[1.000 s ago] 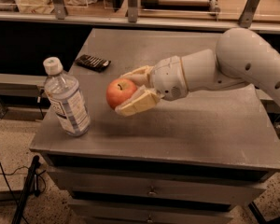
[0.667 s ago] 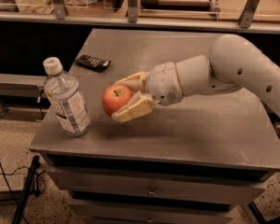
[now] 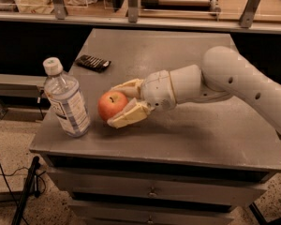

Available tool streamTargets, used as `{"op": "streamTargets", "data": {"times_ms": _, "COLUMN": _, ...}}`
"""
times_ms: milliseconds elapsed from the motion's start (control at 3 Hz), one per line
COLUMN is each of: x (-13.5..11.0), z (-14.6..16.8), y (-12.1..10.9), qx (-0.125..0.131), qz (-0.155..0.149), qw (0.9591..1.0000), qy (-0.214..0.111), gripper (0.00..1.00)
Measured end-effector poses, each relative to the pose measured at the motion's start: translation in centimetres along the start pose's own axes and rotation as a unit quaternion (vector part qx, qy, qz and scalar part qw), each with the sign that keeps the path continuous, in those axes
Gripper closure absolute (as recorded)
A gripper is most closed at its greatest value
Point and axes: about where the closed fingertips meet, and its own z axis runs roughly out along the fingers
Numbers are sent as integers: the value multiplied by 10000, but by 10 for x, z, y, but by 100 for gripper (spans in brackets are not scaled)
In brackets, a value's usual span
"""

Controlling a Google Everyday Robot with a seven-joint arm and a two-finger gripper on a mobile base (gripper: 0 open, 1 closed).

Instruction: Move apple near blue plastic bottle

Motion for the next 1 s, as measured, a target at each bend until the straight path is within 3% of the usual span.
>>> {"op": "streamTargets", "data": {"times_ms": 1000, "x": -2, "z": 9, "y": 4, "qx": -110, "qz": 2, "qw": 9998, "qy": -134, "gripper": 5}}
